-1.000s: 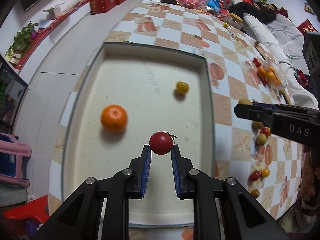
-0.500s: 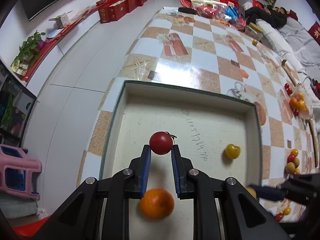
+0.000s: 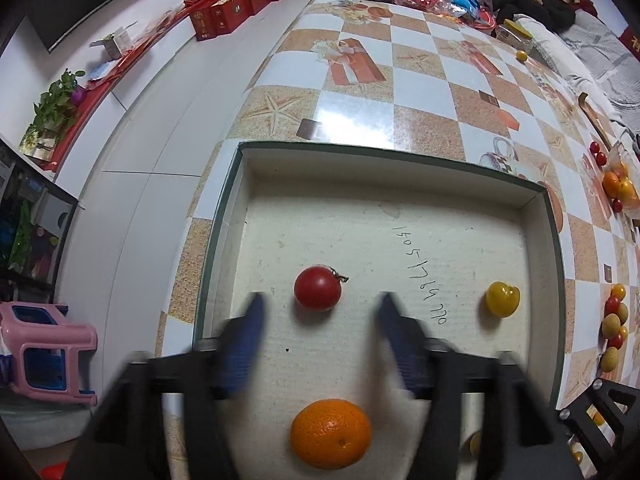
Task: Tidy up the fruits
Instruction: 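Carry both fruits into the white tray and open both tools, then move both open tools back to the fruit cluster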
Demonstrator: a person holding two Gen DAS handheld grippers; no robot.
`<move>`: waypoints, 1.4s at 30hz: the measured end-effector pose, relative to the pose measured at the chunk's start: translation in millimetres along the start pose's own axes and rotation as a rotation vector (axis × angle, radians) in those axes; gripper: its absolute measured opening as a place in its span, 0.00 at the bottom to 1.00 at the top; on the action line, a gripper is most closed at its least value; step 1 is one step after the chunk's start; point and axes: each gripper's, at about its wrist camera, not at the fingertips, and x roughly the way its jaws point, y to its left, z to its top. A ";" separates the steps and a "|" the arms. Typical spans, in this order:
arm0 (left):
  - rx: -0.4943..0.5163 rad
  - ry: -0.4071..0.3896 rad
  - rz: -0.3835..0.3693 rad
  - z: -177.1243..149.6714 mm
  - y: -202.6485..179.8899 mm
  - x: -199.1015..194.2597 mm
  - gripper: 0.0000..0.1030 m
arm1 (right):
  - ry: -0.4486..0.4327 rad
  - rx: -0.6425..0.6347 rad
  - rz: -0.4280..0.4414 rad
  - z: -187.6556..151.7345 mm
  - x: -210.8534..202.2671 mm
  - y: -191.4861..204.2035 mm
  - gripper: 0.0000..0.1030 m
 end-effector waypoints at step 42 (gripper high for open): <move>0.369 0.054 -0.197 -115.7 -170.0 -97.3 0.68 | -0.031 0.650 -0.084 -220.4 -83.8 -137.6 0.83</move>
